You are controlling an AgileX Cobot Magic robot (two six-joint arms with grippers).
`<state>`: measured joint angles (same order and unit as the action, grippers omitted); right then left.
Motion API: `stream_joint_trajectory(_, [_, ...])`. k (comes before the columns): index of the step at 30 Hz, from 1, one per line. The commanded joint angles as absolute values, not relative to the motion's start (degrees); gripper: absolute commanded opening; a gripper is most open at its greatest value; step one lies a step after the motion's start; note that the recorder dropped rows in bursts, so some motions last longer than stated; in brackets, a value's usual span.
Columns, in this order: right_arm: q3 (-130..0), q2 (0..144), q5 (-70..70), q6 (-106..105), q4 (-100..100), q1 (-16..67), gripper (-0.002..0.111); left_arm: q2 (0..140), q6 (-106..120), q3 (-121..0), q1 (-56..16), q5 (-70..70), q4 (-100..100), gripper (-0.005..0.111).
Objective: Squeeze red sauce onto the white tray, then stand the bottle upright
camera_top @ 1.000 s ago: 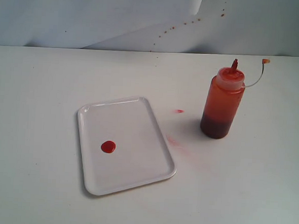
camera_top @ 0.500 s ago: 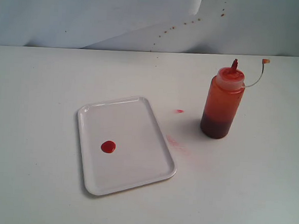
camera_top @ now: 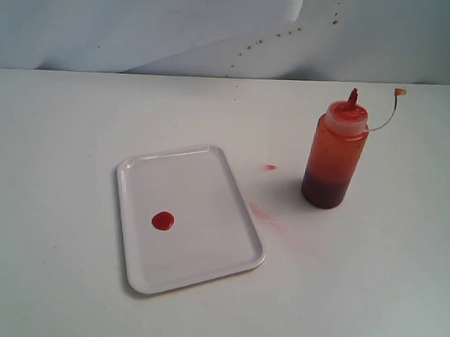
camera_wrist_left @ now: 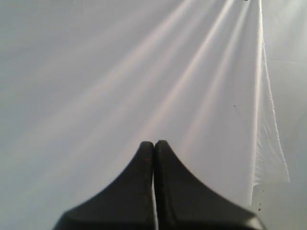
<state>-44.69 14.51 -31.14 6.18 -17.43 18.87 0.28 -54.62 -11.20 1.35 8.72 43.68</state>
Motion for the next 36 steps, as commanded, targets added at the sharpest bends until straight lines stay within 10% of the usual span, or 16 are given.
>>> stream_joint_trajectory(1, [-44.72,14.27,-30.9,6.44,-17.66,18.85,0.0,0.0,-55.27,-10.75,1.38,9.22,43.31,0.001])
stream_joint_trajectory(36, [-44.72,14.27,-30.9,6.44,-17.66,18.85,0.0,0.0,3.86,0.0,1.38,-12.12,-1.96,0.001])
